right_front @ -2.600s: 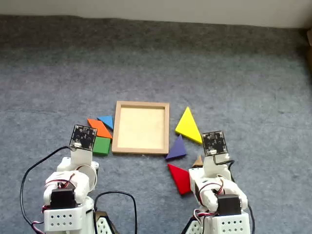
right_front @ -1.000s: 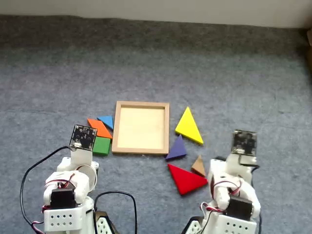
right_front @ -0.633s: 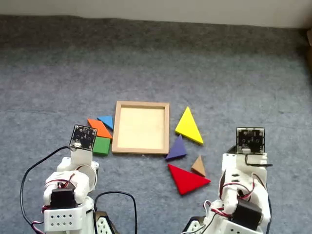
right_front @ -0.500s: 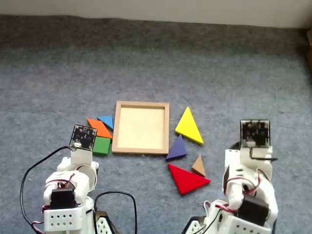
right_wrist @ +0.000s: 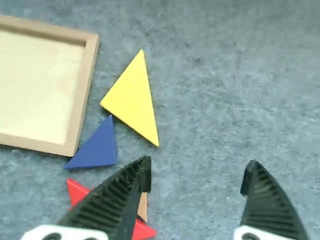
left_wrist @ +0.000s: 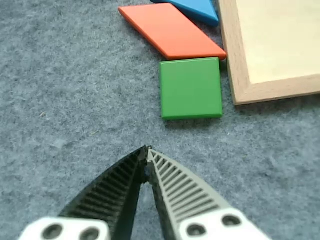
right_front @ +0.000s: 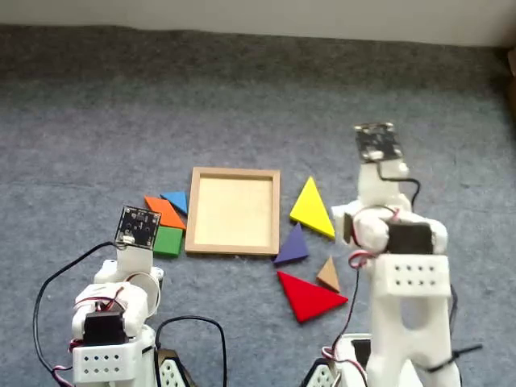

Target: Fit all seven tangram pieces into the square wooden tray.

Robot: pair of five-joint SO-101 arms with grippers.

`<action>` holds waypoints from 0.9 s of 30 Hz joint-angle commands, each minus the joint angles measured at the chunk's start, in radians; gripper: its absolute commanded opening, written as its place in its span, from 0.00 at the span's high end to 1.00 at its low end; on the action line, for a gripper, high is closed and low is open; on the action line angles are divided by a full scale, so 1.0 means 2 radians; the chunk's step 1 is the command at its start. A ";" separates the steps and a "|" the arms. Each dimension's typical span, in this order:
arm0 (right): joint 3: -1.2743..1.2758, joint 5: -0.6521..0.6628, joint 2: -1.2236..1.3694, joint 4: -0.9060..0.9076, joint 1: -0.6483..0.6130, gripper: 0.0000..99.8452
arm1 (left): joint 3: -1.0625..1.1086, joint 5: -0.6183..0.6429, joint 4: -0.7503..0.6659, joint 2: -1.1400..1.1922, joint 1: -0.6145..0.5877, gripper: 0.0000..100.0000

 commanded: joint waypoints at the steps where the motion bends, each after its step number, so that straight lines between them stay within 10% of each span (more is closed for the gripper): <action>1: -0.043 -0.007 0.050 -0.033 -0.047 0.70 | 0.010 -0.004 0.004 -0.010 -0.001 0.99; 27: -0.242 -0.002 0.442 -0.059 -0.122 0.69 | 0.010 -0.004 0.004 -0.010 -0.001 0.99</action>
